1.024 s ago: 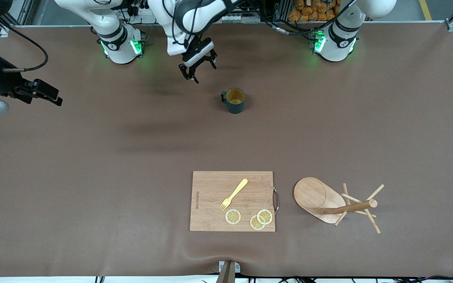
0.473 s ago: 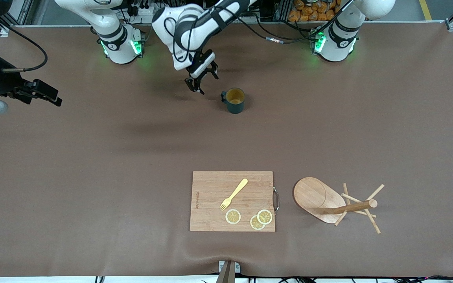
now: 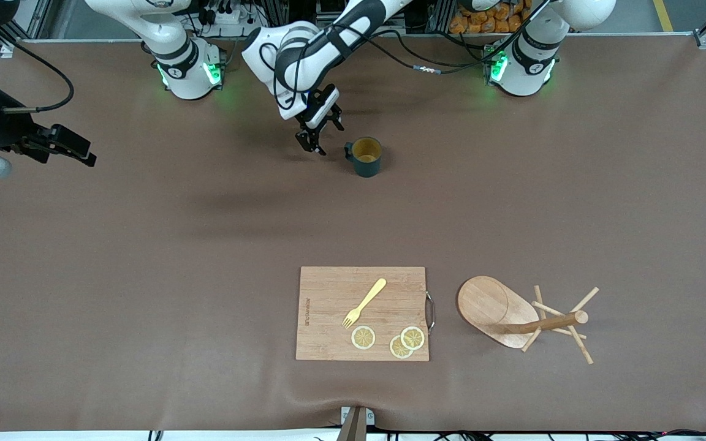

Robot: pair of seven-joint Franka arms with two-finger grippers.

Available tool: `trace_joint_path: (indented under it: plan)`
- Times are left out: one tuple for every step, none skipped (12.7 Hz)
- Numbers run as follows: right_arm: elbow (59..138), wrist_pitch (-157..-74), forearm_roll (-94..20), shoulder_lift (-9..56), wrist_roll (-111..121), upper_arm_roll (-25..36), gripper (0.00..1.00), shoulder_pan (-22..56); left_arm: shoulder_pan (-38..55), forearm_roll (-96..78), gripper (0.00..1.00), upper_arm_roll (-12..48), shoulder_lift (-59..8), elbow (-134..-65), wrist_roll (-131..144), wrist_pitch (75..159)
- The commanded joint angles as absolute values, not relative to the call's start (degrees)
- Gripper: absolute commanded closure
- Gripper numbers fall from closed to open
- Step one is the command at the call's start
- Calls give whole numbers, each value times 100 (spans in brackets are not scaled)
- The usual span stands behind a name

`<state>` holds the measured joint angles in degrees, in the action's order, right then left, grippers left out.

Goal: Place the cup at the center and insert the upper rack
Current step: 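Move the left gripper over the teal mug and lower it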

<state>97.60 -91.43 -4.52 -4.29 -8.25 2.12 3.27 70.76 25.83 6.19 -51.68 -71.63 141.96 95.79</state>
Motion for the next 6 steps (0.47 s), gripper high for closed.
trace_joint_path:
  plan:
    - [9966, -9237, -387, -571, -747, 123, 0, 202, 7163, 2357, 0, 510, -5326, -7014, 14309, 9159]
    - [10019, -9290, -387, -589, -747, 123, 0, 202, 7163, 2225, 0, 397, -5335, -7014, 14422, 9132]
    - [10020, -9290, -387, -589, -747, 123, 0, 202, 7154, 2163, 0, 326, -5352, -7014, 14492, 9114]
    - [10020, -9290, -387, -589, -747, 123, 0, 202, 7154, 2162, 0, 317, -5361, -7014, 14493, 9114]
    - [10020, -9290, -387, -589, -747, 123, 0, 202, 7163, 2153, 0, 229, -5361, -7005, 14493, 9114]
    - [10020, -9290, -387, -589, -747, 123, 0, 202, 7154, 2145, 0, 176, -5370, -6996, 14493, 9114]
